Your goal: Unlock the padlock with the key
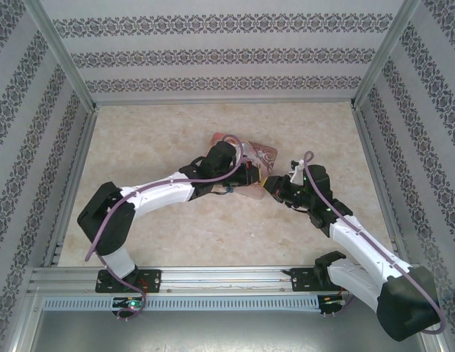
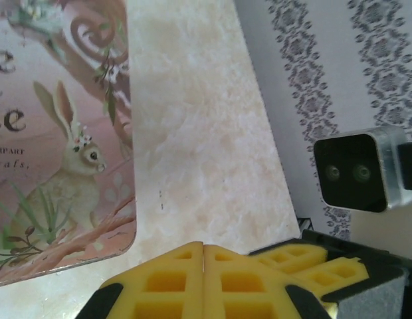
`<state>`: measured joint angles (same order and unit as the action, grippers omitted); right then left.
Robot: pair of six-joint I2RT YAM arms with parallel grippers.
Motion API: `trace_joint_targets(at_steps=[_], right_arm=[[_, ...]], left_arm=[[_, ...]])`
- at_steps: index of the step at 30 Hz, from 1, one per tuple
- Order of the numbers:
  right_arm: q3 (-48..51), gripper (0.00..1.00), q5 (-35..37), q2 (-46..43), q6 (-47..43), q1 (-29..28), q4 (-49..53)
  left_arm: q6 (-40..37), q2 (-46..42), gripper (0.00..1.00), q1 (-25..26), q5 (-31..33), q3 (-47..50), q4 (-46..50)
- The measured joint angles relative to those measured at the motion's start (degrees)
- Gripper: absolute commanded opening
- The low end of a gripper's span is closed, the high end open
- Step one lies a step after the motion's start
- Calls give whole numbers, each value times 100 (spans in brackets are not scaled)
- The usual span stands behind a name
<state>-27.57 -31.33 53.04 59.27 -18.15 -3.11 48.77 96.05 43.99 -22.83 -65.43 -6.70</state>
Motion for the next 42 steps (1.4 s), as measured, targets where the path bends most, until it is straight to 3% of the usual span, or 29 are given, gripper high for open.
trace_joint_targets(at_steps=[8,18,27,42], right_arm=[[-2,51,-975,-350,-269,841,-658],[-323,54,-2055,168,-28,579,-2087],[-651,44,-2321,634,-35,-15,-2516],[-728,23,-2363,822,-33,-164,-2675]], left_arm=[[-599,-997,0,-437,-378,254,-33],[-1165,-1537,0,-667,-1318,269,-188],[-1215,-1554,0,-697,-1624,297,-391],[-1215,-1554,0,-697,-1725,297,-577]])
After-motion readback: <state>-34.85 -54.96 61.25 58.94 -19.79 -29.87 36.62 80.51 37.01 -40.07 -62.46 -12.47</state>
